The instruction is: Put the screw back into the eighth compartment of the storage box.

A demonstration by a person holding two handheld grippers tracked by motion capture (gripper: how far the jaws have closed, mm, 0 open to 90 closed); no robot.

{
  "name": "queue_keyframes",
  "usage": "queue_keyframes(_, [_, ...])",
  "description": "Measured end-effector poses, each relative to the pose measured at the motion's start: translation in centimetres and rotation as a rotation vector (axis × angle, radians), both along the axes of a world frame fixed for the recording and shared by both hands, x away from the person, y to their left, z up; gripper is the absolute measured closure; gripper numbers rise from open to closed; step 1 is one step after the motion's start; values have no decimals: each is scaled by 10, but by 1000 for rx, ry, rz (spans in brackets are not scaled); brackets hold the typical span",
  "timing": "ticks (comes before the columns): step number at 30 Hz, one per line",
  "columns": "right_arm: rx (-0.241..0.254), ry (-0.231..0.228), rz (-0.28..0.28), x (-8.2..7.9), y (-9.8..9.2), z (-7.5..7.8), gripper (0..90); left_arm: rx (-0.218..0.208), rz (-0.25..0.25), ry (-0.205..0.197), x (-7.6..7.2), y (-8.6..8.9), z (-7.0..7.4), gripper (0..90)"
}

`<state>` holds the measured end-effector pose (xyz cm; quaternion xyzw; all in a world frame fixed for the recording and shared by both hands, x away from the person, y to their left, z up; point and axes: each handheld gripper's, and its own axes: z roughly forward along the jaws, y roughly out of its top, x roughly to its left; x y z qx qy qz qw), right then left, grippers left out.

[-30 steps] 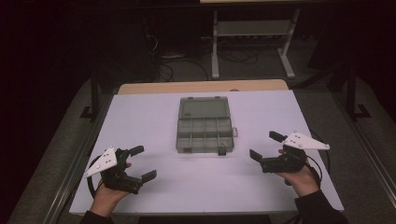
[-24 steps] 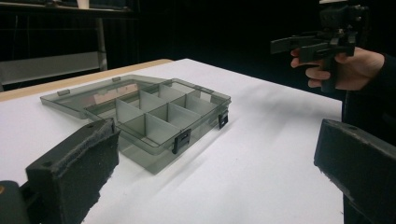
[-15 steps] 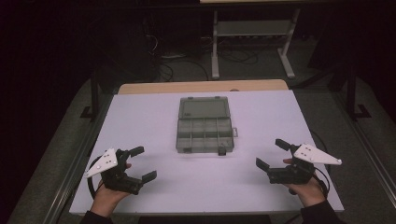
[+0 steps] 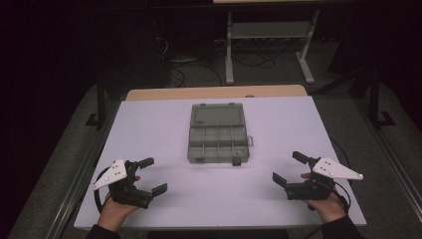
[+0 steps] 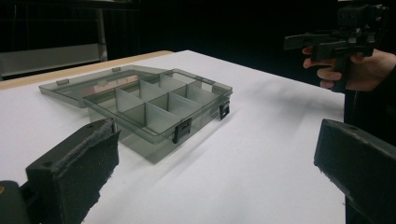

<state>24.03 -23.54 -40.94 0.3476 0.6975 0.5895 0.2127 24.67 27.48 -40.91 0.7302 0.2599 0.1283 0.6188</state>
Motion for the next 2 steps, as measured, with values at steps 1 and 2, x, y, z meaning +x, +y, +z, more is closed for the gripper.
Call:
queue_keyframes(1, [2,-2,2,0,0,0,0,3,-2,-1,0,0,0,0])
queue_keyframes(2, [2,-2,2,0,0,0,0,3,-2,-1,0,0,0,0])
